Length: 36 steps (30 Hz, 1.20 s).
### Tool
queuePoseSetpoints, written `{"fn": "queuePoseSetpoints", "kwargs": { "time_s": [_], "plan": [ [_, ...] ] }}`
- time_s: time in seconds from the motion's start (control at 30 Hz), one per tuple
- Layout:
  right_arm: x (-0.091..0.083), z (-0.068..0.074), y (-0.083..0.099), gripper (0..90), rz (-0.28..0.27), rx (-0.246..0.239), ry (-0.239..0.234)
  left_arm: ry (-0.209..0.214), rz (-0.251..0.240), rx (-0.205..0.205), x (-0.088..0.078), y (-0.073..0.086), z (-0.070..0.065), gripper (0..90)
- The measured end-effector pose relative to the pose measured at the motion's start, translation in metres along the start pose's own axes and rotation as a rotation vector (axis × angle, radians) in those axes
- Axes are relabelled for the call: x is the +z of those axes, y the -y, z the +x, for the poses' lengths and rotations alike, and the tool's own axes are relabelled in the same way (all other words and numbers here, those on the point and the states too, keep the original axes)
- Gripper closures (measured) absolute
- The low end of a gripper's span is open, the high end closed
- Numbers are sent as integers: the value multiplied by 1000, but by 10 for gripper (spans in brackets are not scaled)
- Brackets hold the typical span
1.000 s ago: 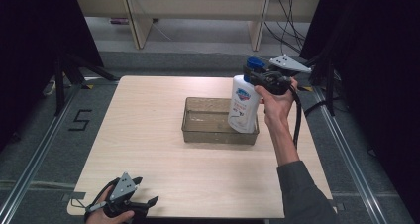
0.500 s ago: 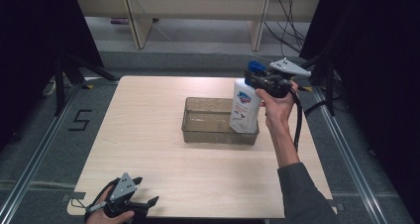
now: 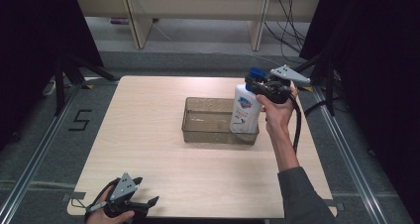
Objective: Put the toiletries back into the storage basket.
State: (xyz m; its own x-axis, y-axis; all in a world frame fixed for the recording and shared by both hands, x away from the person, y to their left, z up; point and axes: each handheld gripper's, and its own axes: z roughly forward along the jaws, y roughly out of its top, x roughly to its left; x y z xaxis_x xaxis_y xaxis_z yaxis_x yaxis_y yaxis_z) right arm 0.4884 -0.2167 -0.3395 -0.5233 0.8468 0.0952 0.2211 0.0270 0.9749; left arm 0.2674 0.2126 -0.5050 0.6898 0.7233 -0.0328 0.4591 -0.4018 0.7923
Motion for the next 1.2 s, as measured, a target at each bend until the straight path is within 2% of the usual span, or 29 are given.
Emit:
{"fn": "queuePoseSetpoints", "kwargs": {
  "time_s": [0.1, 0.13, 0.17, 0.3, 0.33, 0.37, 0.47, 0.5, 0.7, 0.73, 0.8, 0.83, 0.9, 0.97, 1.07, 1.1, 1.2],
  "plan": [
    [-1, 0, 2, 658, -2, 3, -3, -7, 0, 4, 0, 0, 1, 148],
    [0, -2, 4, 658, -4, -6, -8, -9, 17, 22, -1, 0, 2, 148],
    [0, -2, 4, 658, 0, -1, -1, 0, 1, 1, 0, 0, 0, 148],
    [1, -1, 7, 658, 1, -11, 1, -1, 0, 3, 0, 0, 0, 148],
    [1, 0, 7, 658, 6, -2, 1, -14, 8, 14, -1, 0, 2, 148],
    [0, 0, 7, 658, 5, -4, 2, -11, -10, -9, 0, 0, 0, 148],
    [0, -1, 8, 658, -6, -10, 1, -6, -12, -9, 0, 0, 0, 148],
    [-2, 0, 9, 657, 0, 2, -5, -15, 15, 22, -1, 0, 2, 148],
    [-6, 1, 13, 656, -18, -15, -12, -12, 3, 14, -1, 0, 0, 148],
    [-8, 1, 14, 656, -26, -32, -12, -13, 2, 15, -1, 0, 0, 148],
    [-9, 2, 16, 655, -31, -19, -11, -11, 9, 17, -2, -1, 0, 148],
    [-10, 2, 16, 655, -41, -33, -7, -10, 8, 16, -2, -1, 1, 148],
    [-12, 4, 19, 654, -43, -35, -12, -7, -1, 5, -2, 0, 0, 148],
    [-14, 5, 20, 653, -52, -29, -12, -14, 9, 18, -2, 0, 1, 148],
    [-15, 6, 20, 653, -45, -42, -9, -13, 8, 17, -2, -1, 1, 148],
    [-15, 7, 20, 650, -54, -49, -10, -7, -5, 3, -2, 0, 0, 148],
    [-14, 8, 21, 648, -54, -45, -18, -6, -5, 3, -2, 0, 0, 148]
  ]
}}
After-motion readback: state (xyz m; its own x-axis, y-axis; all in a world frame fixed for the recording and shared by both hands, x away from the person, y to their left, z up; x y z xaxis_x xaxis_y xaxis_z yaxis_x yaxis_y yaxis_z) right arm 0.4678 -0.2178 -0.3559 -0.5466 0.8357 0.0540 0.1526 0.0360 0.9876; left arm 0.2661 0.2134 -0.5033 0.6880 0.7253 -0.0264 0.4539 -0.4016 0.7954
